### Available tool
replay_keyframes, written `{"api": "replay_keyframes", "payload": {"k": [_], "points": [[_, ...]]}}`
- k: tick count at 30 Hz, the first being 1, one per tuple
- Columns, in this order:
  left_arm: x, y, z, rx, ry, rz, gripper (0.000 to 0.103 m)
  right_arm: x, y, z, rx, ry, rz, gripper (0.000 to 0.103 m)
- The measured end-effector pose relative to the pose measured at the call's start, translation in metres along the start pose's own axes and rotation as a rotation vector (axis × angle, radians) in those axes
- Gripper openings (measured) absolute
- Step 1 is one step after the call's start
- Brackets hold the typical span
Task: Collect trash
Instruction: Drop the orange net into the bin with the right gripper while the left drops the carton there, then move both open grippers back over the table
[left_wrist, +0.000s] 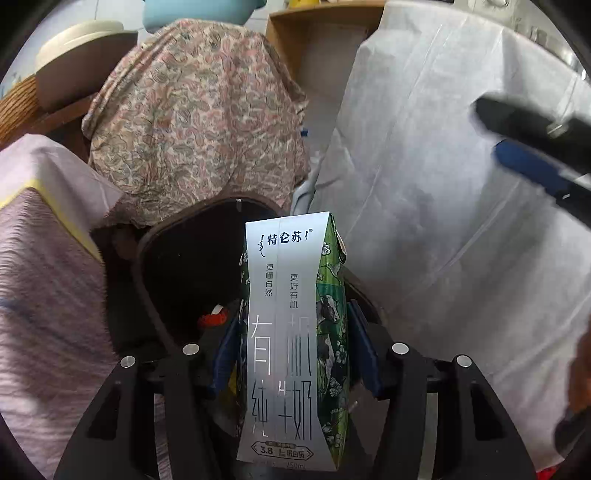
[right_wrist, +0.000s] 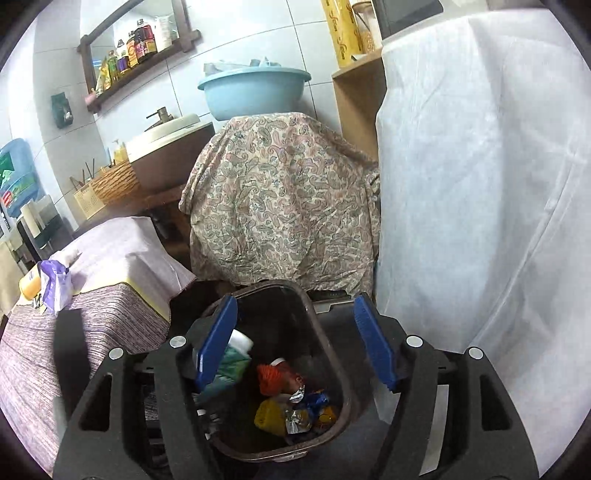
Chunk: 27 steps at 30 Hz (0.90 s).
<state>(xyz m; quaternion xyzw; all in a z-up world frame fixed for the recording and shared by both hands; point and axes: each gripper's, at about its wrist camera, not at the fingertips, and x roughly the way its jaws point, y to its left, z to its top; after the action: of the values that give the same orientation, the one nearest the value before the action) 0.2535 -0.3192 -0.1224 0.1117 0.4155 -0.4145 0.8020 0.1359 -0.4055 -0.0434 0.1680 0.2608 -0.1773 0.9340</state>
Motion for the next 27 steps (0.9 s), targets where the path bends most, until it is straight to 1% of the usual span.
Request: {"api": "replay_keyframes", "payload": {"k": [4,6,7,8,11,14,18,22,27], "points": [[0.015,0.004,-0.004,-0.032,0.030,0.007,0.055,-0.012,0.002,0.003,-0.019,-0.028,-0.011,0.071],[0.021,0.007,-0.005,-0.040,0.034,0.015,0.066,-0.015,0.005,0.005,-0.027,-0.037,-0.009,0.072],[0.022,0.006,-0.004,-0.039,0.031,0.020,0.077,-0.017,0.005,0.006,-0.027,-0.039,-0.004,0.072],[0.023,0.006,-0.004,-0.038,0.019,0.032,0.083,-0.018,0.006,0.007,-0.027,-0.039,0.000,0.072],[0.020,0.006,-0.003,-0.043,0.013,0.029,0.089,-0.021,0.009,0.009,-0.040,-0.043,0.007,0.072],[0.010,0.005,-0.005,-0.053,0.007,0.009,0.090,-0.028,0.012,0.010,-0.034,-0.058,0.027,0.072],[-0.015,-0.002,-0.011,-0.062,-0.044,-0.025,0.091,-0.039,0.015,0.017,-0.032,-0.077,0.057,0.073],[-0.051,-0.015,-0.015,-0.063,-0.113,-0.064,0.093,-0.050,0.019,0.024,-0.030,-0.102,0.084,0.077],[-0.099,-0.026,-0.019,-0.045,-0.214,-0.076,0.095,-0.058,0.026,0.031,-0.060,-0.122,0.086,0.077]]}}
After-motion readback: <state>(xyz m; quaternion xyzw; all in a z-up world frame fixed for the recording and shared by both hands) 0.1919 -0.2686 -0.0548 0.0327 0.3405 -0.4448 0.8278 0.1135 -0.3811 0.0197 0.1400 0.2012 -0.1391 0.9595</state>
